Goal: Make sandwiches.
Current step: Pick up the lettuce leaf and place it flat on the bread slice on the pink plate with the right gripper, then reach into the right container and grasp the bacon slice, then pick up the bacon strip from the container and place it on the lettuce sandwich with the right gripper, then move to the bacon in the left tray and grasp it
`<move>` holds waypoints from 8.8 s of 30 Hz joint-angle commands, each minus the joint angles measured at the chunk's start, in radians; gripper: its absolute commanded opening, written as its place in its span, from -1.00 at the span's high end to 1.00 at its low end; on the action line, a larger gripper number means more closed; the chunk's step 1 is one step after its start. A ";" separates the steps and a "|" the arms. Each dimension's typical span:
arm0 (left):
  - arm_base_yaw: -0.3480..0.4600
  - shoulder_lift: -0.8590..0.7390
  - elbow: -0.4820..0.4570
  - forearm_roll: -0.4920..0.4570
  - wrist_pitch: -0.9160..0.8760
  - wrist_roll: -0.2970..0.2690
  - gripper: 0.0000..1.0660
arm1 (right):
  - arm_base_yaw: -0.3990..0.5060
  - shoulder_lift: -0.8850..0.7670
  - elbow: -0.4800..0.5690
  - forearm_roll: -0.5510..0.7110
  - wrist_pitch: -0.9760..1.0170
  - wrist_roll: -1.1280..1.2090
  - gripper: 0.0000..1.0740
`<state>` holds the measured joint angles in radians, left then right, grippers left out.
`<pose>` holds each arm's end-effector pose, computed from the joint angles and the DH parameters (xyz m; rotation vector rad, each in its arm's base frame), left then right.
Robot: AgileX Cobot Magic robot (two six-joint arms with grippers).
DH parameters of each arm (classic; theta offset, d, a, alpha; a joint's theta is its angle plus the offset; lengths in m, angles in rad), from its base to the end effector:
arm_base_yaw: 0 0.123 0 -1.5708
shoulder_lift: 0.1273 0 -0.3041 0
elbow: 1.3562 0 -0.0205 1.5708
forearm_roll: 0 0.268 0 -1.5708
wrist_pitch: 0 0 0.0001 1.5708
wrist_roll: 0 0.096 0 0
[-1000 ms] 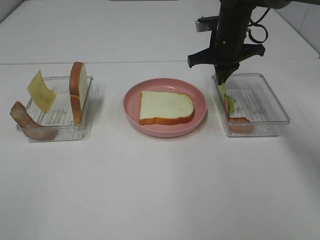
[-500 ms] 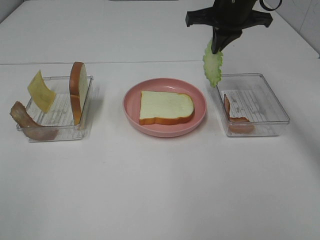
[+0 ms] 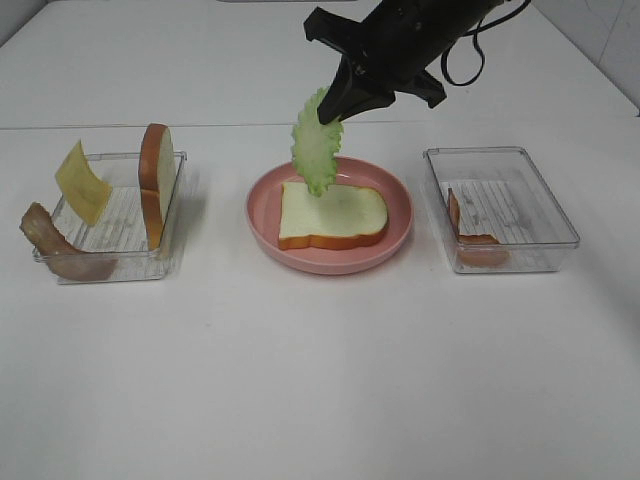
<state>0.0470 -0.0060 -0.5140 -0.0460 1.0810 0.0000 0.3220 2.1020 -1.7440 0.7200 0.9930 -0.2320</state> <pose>-0.0080 -0.0043 0.2858 -0.0448 2.0432 -0.0256 0.4424 0.2035 0.2393 -0.3299 2.7023 0.9513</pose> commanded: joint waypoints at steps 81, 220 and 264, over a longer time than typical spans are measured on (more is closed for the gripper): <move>-0.005 -0.012 0.000 0.006 -0.006 0.000 -0.92 | -0.002 -0.026 -0.070 -0.644 0.337 0.347 -0.75; -0.005 -0.012 0.000 0.008 -0.006 0.000 -0.92 | 0.065 0.163 -0.129 -0.481 -0.004 0.302 1.00; -0.005 -0.012 0.000 0.010 -0.006 0.000 -0.92 | 0.066 0.148 -0.335 -0.720 0.296 0.351 -0.80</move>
<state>0.0470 -0.0060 -0.5140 -0.0370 1.0810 0.0000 0.3850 2.2580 -2.0530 0.0460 1.2030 0.1160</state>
